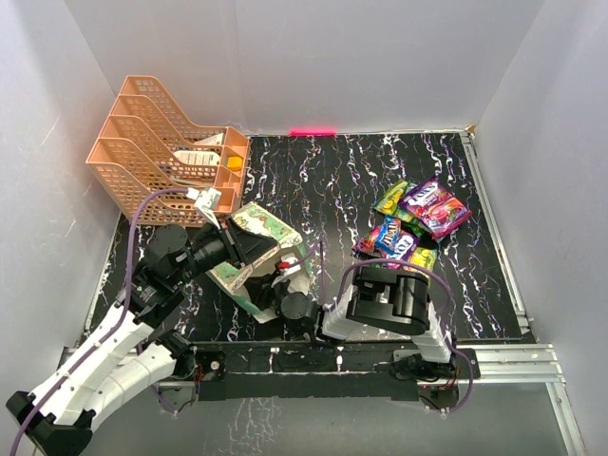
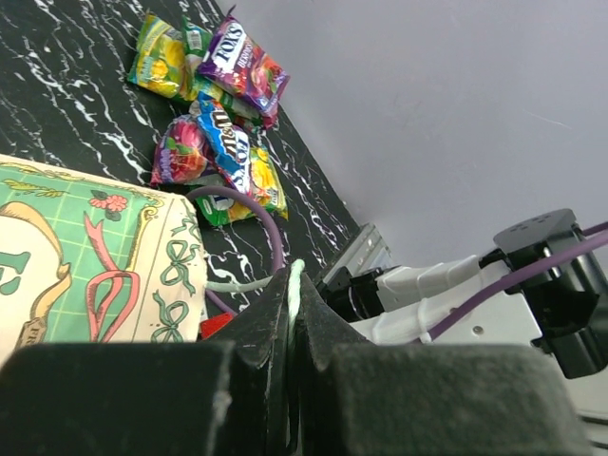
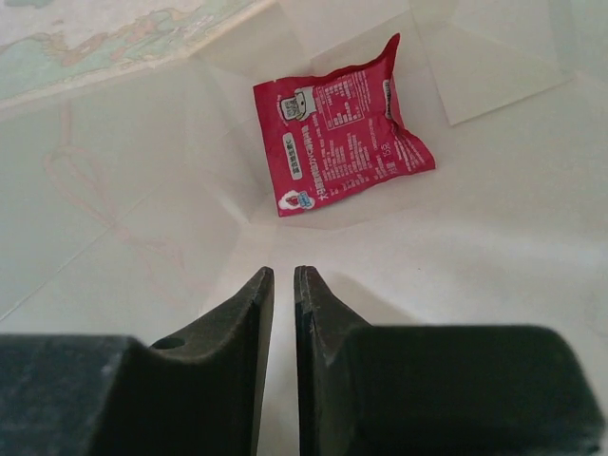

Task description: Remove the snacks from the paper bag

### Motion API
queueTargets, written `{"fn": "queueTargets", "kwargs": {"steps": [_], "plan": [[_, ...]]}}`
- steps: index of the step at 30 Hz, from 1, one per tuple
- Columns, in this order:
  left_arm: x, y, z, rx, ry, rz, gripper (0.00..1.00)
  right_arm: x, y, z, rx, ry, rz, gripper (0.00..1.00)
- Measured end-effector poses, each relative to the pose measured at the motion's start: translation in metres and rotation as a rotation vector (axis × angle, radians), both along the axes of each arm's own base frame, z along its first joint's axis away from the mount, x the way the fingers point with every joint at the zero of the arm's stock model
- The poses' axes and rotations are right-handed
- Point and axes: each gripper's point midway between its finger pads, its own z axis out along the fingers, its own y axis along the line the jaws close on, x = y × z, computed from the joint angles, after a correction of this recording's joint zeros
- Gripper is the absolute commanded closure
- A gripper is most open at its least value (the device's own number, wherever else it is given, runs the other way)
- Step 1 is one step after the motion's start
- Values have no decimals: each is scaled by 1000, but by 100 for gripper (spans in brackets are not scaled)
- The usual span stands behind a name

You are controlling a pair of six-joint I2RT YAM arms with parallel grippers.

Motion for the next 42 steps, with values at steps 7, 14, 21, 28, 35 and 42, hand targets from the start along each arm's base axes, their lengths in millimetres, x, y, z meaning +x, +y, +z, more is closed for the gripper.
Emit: {"fn": "queueTargets", "kwargs": {"steps": [7, 14, 21, 28, 35, 42], "plan": [[-10, -8, -7, -18, -10, -80, 100, 10, 18, 7, 23, 2, -29, 81], [-19, -13, -8, -39, -31, -148, 100, 16, 25, -2, 21, 65, -12, 74], [-22, -19, -10, -62, -30, -185, 100, 23, 33, -24, 14, 118, -2, 60], [-24, -23, -8, -76, -28, -211, 100, 38, 46, -25, 73, 154, -3, 54], [-19, -28, -19, -59, 19, -214, 100, 43, 59, -29, 106, 184, 37, 52], [-6, -37, -44, -16, 112, -207, 100, 30, 78, -26, 165, 183, 114, 40]]}}
